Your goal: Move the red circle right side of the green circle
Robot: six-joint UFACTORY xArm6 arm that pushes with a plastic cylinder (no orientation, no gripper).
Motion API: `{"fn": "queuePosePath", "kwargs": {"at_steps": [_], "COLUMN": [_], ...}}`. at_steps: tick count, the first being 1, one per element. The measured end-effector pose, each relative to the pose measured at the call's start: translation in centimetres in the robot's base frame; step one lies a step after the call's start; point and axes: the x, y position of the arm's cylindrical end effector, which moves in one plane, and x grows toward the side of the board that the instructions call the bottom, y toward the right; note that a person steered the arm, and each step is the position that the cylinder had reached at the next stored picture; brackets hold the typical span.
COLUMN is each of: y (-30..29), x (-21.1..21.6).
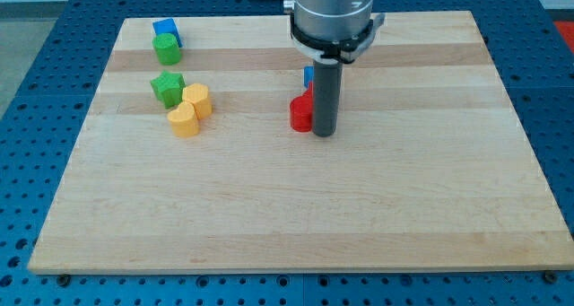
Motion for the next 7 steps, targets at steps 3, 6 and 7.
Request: {"fn": "queuePosePath", "kwargs": {"at_steps": [3, 6, 7], "y": [-7.5, -9.3, -9.5], "x": [-1.0, -5.1, -7.1]}}
